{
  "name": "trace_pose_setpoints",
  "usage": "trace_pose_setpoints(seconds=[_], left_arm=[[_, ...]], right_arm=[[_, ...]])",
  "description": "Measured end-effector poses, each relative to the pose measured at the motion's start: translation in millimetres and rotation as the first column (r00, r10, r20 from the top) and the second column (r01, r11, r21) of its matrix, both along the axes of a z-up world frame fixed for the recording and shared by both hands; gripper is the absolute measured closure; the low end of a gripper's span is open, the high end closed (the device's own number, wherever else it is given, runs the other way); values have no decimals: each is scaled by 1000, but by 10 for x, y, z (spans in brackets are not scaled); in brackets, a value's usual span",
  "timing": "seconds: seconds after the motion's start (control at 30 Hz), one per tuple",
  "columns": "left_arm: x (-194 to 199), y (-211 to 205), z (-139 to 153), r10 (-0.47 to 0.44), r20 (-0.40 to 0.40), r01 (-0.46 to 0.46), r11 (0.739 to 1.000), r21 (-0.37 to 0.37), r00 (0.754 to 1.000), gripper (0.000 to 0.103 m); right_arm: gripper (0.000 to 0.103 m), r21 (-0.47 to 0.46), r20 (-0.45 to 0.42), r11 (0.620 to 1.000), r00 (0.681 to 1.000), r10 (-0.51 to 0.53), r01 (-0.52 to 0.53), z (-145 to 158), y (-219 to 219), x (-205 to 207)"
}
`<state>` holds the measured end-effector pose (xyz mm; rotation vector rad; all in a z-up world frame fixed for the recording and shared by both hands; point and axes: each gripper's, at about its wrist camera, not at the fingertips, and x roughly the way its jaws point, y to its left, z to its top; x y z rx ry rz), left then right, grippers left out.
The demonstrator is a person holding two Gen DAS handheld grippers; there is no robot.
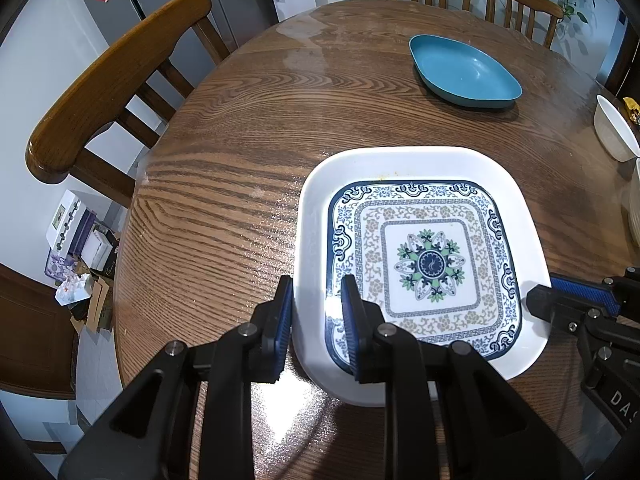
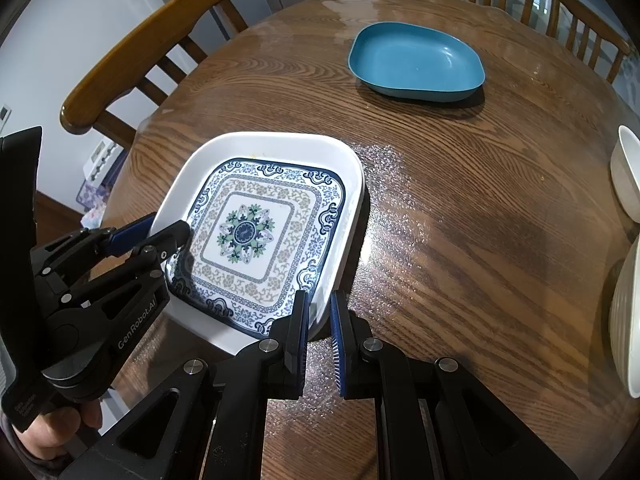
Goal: Organize plates and bowls
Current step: 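Lower the held plate onto the first plate and open the left gripper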
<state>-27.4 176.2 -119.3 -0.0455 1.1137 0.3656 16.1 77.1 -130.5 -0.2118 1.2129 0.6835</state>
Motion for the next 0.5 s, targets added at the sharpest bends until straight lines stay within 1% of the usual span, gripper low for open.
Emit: trace_pose_setpoints(seconds=[0.23,0.33,0.5], left_arm=[[-3,-1,2,1,1,-1,1000,1,1000,82],[-3,-6,-1,-3,-2,3,1000,4,1000,79],[-1,8,-5,-3,-3,3,1000,4,1000,79]], right_arm=[[91,4,-4,1000,1000,-6,6,-3,-3,9],[91,2,-5,1000,1000,-7,7,-4,-8,17],[91,4,-3,1000,1000,-11,11,10,-15,21]])
